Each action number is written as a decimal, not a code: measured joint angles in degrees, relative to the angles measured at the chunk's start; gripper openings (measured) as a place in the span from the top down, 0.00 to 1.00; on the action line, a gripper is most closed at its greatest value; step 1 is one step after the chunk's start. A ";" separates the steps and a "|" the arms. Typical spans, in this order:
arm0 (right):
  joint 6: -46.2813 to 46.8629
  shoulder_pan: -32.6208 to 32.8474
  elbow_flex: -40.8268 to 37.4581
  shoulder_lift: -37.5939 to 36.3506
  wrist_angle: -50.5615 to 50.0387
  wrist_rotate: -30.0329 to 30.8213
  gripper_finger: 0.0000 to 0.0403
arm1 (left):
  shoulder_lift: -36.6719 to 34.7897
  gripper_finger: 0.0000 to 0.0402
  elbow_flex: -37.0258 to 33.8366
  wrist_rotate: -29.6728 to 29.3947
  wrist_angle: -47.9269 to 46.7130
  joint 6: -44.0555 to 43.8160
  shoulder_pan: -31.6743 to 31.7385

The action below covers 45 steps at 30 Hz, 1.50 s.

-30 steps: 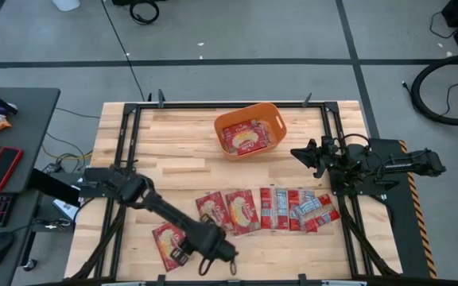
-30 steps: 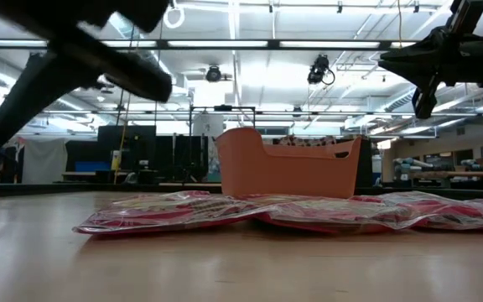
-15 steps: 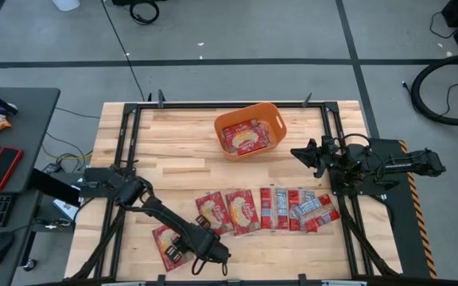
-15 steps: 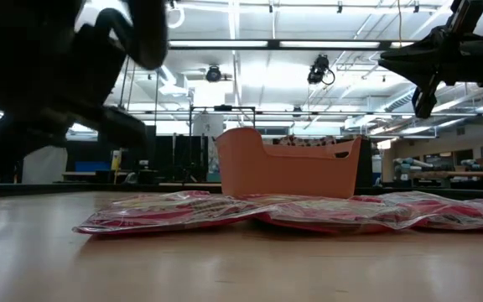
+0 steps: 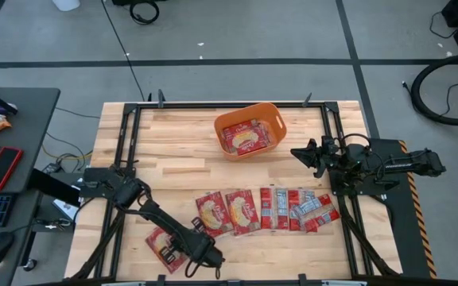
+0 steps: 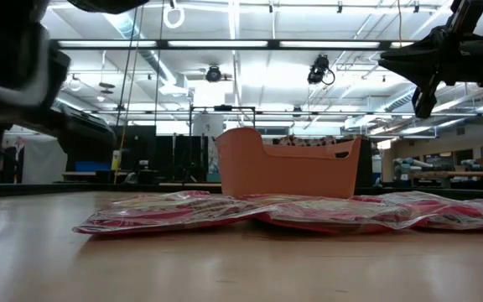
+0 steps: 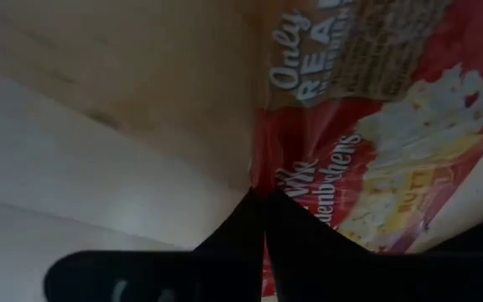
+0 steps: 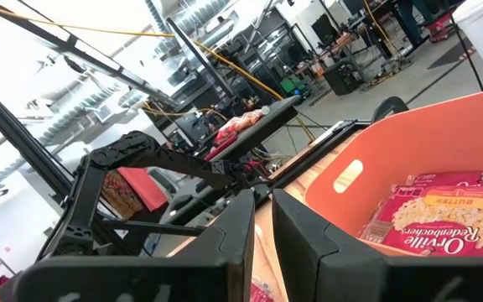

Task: Sort popcorn bags into baskets
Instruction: Put the red popcorn bag into the orange bin

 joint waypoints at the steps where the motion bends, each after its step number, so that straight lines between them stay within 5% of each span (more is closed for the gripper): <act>1: 0.00 0.00 0.00 0.00 0.00 0.00 0.87 | 0.00 0.98 0.02 -0.02 -0.06 -0.63 0.16; 14: 0.00 -0.01 0.00 0.00 0.01 0.00 0.87 | -10.16 1.00 1.72 -9.20 -2.35 -7.46 8.86; 25: 0.00 0.00 0.00 0.00 0.00 0.02 0.87 | -11.93 1.00 17.31 -21.14 -0.99 -7.89 19.56; 33: 0.00 -0.02 0.00 0.00 0.00 0.02 0.87 | -12.00 1.00 23.64 -25.47 8.12 -16.72 30.82; 45: 0.00 -0.01 0.00 0.00 0.00 0.02 0.87 | -12.00 1.00 24.02 -27.04 20.91 -21.58 45.18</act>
